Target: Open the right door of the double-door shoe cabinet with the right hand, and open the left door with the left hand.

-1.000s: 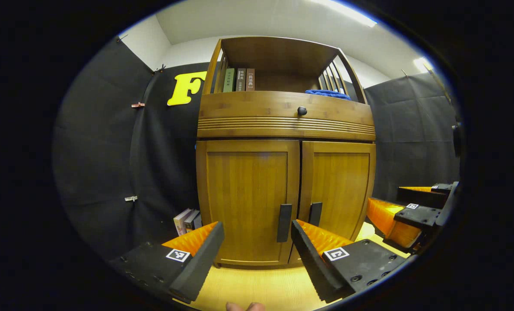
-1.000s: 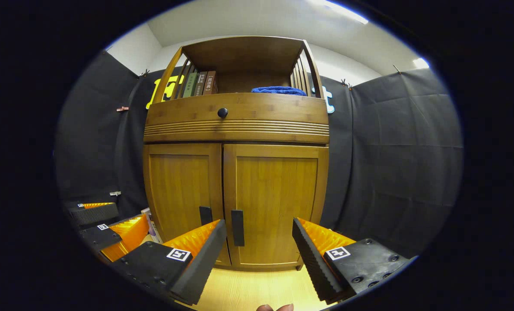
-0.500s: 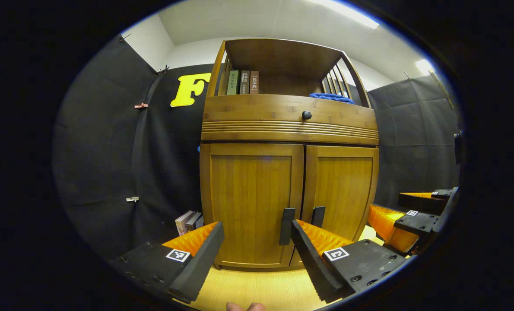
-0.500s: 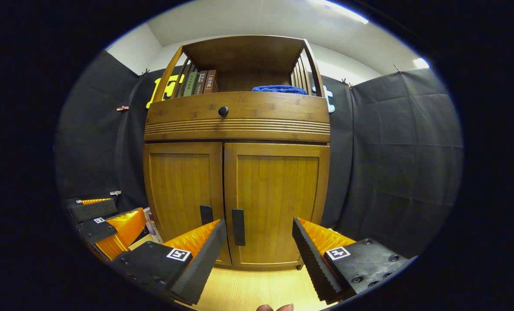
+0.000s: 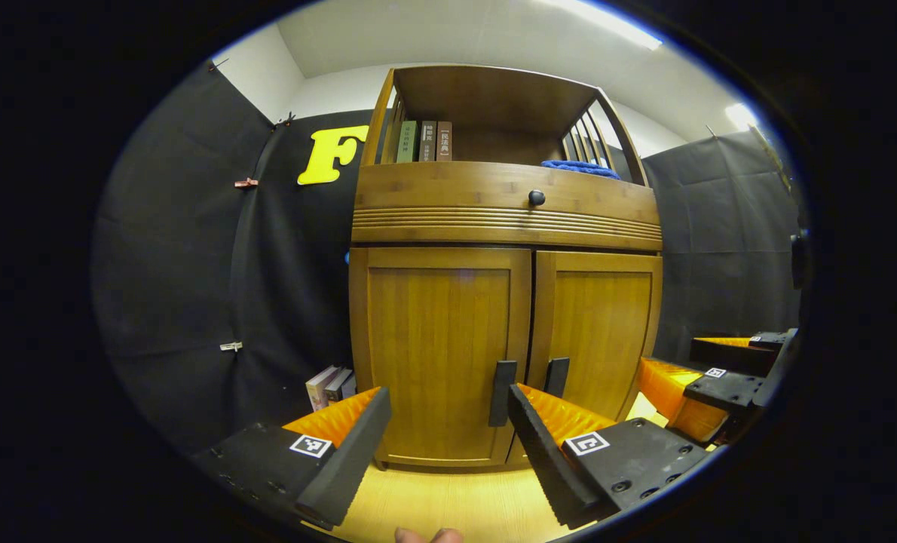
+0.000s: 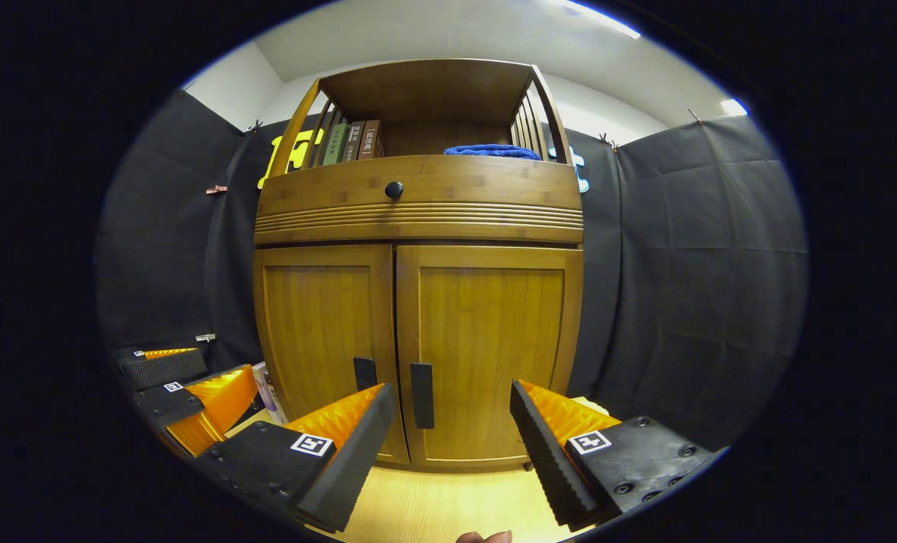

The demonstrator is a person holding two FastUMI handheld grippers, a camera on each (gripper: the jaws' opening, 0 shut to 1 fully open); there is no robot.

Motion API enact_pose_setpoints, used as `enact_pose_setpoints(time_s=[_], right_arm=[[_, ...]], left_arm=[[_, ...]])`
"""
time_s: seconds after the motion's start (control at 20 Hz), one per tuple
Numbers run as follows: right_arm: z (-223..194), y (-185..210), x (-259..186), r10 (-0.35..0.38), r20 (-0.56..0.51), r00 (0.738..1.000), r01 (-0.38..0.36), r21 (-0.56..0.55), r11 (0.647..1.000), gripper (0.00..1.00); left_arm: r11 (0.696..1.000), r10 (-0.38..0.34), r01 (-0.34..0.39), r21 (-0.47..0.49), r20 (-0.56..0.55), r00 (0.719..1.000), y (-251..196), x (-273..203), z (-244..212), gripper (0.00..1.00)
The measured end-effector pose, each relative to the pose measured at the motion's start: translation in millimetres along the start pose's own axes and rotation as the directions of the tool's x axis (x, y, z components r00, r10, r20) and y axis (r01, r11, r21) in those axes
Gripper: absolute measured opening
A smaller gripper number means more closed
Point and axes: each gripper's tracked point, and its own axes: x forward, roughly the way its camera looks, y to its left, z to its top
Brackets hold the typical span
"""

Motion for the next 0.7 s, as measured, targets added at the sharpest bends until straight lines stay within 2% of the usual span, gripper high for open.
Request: enact_pose_setpoints(time_s=[0.25,0.7], right_arm=[[-9.9,9.5,31.5,0.012,-0.012,1.0,-0.012,-0.024,1.0,0.98],[-56.0,38.4,114.3,0.052,-0.087,0.995,-0.057,-0.054,0.997,0.98]], left_arm=[[1.0,0.016,-0.016,0.0,-0.001,1.0,10.7,5.0,-2.8,0.97],[1.0,0.019,-0.018,0.013,-0.013,1.0,24.1,23.5,-12.5,0.97]])
